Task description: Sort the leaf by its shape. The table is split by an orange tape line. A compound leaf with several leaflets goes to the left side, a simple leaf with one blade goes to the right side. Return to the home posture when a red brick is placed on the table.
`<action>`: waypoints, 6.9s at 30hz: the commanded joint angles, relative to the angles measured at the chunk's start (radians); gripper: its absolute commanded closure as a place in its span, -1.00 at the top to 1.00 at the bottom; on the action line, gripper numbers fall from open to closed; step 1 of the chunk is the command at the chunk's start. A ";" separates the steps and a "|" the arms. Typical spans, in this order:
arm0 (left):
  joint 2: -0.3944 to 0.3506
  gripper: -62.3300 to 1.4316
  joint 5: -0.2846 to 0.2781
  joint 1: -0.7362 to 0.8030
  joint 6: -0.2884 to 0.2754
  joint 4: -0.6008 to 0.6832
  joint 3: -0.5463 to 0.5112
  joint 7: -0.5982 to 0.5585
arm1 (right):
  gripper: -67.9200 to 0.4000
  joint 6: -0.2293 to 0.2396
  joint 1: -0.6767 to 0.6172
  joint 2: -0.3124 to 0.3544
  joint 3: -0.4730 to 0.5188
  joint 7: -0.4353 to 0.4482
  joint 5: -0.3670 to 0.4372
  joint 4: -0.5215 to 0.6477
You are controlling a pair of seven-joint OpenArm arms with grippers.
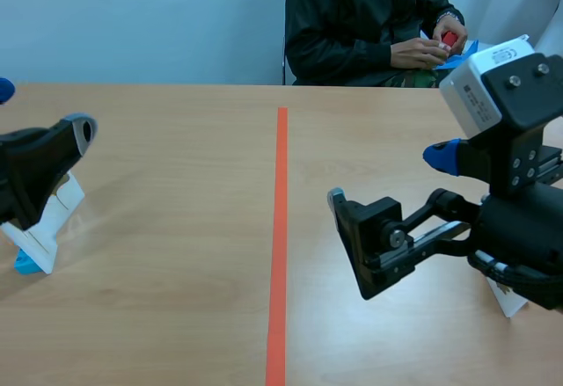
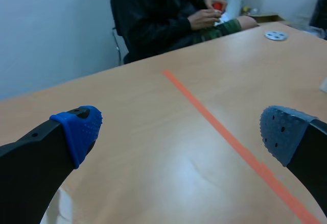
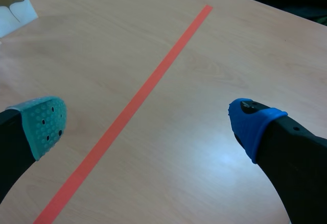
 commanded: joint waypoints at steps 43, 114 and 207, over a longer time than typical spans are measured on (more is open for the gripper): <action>0.050 1.00 0.171 0.006 0.137 -0.006 0.372 0.068 | 1.00 -0.003 0.014 0.013 0.012 0.023 0.011 0.003; 0.082 1.00 0.167 0.003 0.136 0.003 0.372 0.053 | 1.00 -0.003 0.014 0.013 0.012 0.022 0.011 0.003; 0.083 1.00 0.167 0.003 0.136 0.003 0.372 0.031 | 1.00 -0.003 0.014 0.013 0.012 0.022 0.015 0.003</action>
